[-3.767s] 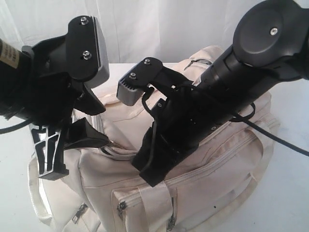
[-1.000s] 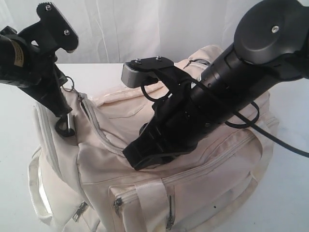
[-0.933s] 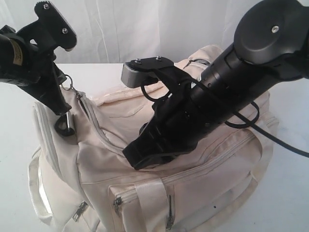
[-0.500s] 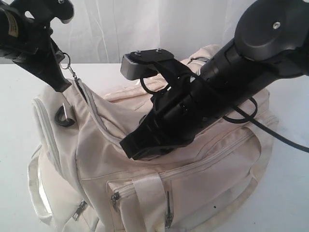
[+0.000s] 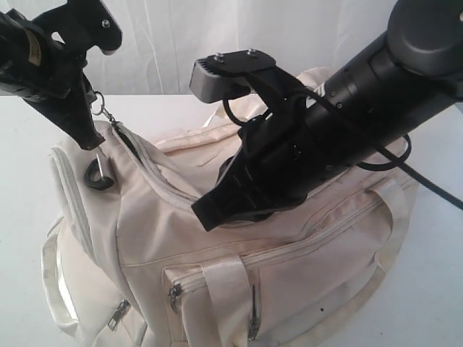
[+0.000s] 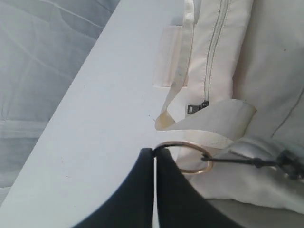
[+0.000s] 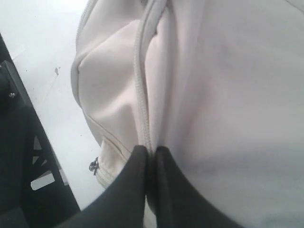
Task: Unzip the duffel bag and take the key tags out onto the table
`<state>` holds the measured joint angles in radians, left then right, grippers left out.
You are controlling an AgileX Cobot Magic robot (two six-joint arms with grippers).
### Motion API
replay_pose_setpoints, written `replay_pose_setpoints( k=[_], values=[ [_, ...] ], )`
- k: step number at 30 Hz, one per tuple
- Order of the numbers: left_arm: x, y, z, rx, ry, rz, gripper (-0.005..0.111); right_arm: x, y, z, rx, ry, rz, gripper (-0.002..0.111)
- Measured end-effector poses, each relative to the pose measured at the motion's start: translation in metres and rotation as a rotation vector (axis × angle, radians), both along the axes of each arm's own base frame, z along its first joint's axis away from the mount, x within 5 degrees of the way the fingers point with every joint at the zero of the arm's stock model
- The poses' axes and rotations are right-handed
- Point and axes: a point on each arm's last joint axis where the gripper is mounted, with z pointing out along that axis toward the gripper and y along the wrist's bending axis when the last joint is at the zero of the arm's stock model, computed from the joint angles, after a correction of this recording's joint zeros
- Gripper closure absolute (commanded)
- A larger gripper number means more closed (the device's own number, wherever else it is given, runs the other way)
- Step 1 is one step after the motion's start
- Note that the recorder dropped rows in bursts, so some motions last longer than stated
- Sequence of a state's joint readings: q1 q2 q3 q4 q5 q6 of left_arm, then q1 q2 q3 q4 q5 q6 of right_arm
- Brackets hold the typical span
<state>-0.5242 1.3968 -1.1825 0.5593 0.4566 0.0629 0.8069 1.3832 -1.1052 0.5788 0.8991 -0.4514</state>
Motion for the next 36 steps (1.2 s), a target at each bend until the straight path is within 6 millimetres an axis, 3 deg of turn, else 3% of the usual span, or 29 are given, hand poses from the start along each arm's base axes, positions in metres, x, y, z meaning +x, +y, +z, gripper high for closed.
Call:
replay_pose_setpoints(
  k=[21,24,30,32,36],
  values=[
    [0.011,-0.006,-0.003,-0.003,-0.016,0.019,0.106,0.001,-0.003,0.004,0.004,-0.024,-0.031,0.108],
    [0.012,-0.007,-0.008,-0.009,0.030,0.044,0.090,0.000,-0.003,0.004,0.001,-0.022,-0.028,0.108],
    [0.005,0.000,-0.013,0.092,0.140,0.037,0.022,-0.004,-0.006,0.001,-0.040,0.013,0.006,0.108],
    [0.005,0.003,-0.010,0.119,0.152,0.040,0.014,-0.006,-0.007,0.000,-0.059,0.026,0.020,0.108],
    [-0.002,0.005,0.000,0.161,0.175,0.045,0.016,-0.008,-0.009,0.000,-0.076,0.032,0.033,0.108]
  ],
)
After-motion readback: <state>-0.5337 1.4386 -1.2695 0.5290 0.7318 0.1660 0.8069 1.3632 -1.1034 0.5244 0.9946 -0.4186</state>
